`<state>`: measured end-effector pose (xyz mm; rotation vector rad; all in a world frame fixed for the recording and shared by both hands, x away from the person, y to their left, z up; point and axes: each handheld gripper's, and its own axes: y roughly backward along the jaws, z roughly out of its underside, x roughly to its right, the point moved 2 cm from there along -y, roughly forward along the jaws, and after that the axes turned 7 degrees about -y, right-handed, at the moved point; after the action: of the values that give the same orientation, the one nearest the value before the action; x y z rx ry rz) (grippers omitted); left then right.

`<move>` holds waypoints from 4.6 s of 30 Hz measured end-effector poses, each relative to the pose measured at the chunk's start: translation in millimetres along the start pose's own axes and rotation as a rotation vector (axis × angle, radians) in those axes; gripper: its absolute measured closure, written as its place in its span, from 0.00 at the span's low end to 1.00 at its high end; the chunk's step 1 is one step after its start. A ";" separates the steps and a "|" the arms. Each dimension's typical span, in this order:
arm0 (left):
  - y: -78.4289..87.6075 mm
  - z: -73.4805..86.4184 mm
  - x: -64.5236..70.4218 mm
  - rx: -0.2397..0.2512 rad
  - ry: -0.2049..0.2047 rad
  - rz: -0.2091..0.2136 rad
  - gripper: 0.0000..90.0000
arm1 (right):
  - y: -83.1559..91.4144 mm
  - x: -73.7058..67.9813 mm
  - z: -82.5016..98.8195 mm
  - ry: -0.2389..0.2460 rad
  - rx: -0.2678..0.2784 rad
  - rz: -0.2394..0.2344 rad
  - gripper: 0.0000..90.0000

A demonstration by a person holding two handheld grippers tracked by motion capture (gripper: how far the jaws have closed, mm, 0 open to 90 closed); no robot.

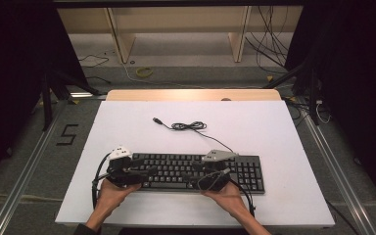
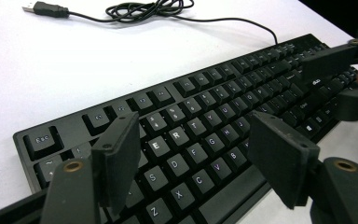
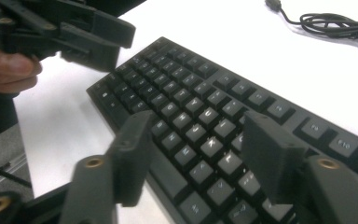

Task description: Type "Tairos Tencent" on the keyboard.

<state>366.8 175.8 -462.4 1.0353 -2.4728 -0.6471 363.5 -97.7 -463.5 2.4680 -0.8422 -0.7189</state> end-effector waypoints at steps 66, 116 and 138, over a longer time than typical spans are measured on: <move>14.2 17.6 -6.1 0.051 0.027 -0.018 0.34 | -24.8 19.2 -9.7 -0.064 -0.027 0.110 0.76; -22.8 16.3 -11.6 -0.145 -0.022 -0.068 0.99 | 14.7 0.0 15.5 0.003 0.015 0.012 0.34; -20.8 14.5 -8.1 -0.140 -0.024 -0.068 0.93 | 16.7 -0.5 15.6 0.004 0.019 0.014 0.34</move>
<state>376.4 172.6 -487.0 1.0671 -2.3825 -0.8449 346.7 -113.0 -466.3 2.4768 -0.8682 -0.7035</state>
